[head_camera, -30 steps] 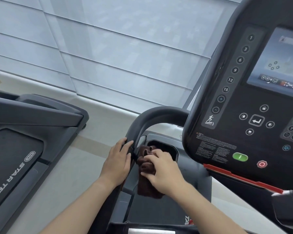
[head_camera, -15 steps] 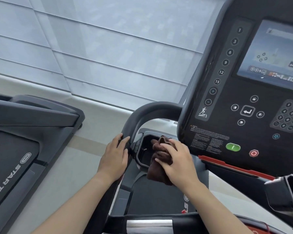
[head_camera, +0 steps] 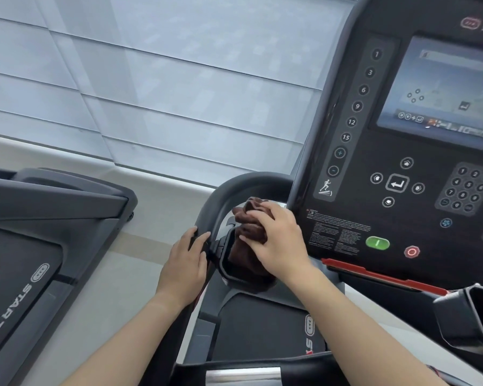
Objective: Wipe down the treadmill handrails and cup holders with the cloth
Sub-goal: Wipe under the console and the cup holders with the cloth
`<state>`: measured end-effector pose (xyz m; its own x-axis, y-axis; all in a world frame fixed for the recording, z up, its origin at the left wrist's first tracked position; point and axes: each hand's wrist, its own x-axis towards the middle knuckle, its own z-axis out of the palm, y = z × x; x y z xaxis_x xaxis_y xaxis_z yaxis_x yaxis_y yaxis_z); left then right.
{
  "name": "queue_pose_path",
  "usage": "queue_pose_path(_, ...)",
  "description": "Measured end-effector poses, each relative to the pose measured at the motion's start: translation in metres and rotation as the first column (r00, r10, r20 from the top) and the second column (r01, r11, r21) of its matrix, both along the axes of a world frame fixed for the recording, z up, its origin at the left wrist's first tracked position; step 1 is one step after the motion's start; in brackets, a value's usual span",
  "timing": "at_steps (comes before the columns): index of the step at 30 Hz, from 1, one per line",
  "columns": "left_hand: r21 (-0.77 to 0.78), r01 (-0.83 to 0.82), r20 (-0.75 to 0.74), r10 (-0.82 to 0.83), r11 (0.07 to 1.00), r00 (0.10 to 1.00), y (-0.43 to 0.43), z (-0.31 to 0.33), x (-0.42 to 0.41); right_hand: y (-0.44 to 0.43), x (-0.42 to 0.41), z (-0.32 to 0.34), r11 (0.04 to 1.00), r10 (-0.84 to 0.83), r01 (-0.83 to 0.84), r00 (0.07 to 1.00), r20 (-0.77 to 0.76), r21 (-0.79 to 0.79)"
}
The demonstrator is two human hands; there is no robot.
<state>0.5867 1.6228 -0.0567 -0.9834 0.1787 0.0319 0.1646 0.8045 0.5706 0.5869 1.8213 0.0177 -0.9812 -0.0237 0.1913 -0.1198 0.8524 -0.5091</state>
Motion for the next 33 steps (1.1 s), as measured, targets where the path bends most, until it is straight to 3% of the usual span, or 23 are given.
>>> queue_pose_path(6,0.054,0.0,0.008,0.0,0.999,1.0,-0.002,0.003,-0.001,-0.016,-0.028,-0.028,0.977,0.025,-0.086,0.955,0.297,0.196)
queue_pose_path(11,0.065,-0.005,0.02,0.004,0.998,1.0,-0.003,0.002,-0.002,-0.005,-0.024,-0.019,0.986,0.1,-0.138,0.942,0.319,0.098)
queue_pose_path(16,0.062,-0.007,0.021,0.006,0.998,1.0,-0.003,0.002,-0.003,-0.013,-0.01,0.001,0.986,0.166,-0.164,0.959,0.23,-0.026)
queue_pose_path(20,0.069,-0.009,0.031,0.007,0.998,0.999,-0.003,0.003,-0.003,-0.018,0.01,-0.003,0.969,0.247,-0.24,0.918,0.31,-0.061)
queue_pose_path(33,0.059,0.004,0.016,-0.005,0.998,1.0,-0.004,0.002,-0.001,0.028,0.059,0.0,0.995,0.098,-0.089,0.953,0.286,-0.046)
